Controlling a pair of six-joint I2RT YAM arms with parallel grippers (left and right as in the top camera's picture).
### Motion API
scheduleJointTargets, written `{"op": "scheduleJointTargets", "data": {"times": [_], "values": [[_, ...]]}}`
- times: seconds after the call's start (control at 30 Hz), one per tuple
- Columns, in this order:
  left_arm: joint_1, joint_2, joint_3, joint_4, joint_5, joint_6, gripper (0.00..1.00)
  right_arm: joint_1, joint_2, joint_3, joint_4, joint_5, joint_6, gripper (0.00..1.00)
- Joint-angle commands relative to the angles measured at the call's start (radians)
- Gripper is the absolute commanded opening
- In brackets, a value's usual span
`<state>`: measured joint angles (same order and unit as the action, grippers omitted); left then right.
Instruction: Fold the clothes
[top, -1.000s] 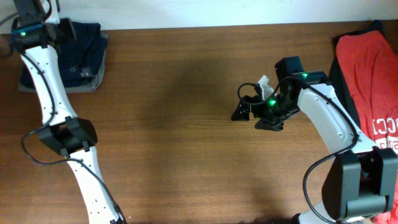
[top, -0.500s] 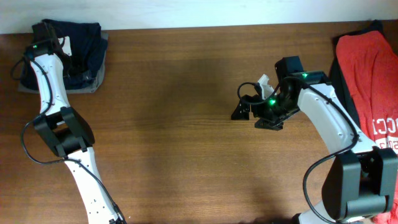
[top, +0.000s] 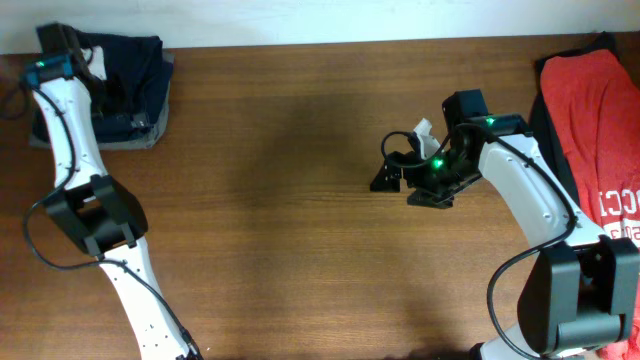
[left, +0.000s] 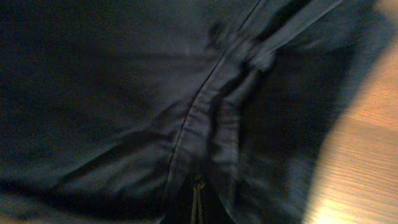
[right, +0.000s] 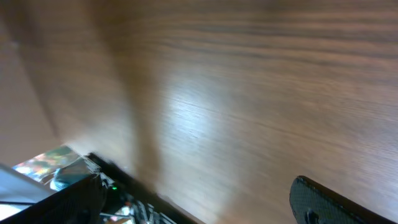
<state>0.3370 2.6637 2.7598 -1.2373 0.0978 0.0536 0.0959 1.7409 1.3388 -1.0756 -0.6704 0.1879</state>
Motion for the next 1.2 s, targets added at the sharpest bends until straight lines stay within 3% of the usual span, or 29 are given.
{"op": "scheduleJointTargets", "data": {"times": [0.0,0.03,0.23,0.47,0.6,0.93,1.17], "values": [[0.0,-0.163,0.02,-0.013,0.019,0.009,0.41,0.002,0.0,0.008,0.035,-0.142,0.0,0.99],[0.0,-0.177,0.02,-0.014,0.018,-0.001,1.0,0.002,0.0,0.017,0.045,-0.158,0.0,0.99],[0.0,-0.212,0.02,-0.123,0.107,-0.015,1.0,0.002,0.0,0.14,-0.016,-0.145,-0.002,0.98],[0.0,-0.313,0.021,-0.213,0.368,0.031,1.0,0.002,-0.032,0.447,-0.361,0.095,-0.08,0.91],[-0.003,-0.445,0.021,-0.219,0.41,0.031,1.0,0.002,-0.104,0.564,-0.519,0.231,-0.08,0.91],[-0.049,-0.775,0.021,-0.381,0.339,0.031,1.0,0.003,-0.438,0.554,-0.623,0.317,-0.08,0.92],[-0.128,-0.966,0.021,-0.444,0.339,0.032,1.0,0.003,-0.707,0.459,-0.623,0.383,-0.075,0.99]]}}
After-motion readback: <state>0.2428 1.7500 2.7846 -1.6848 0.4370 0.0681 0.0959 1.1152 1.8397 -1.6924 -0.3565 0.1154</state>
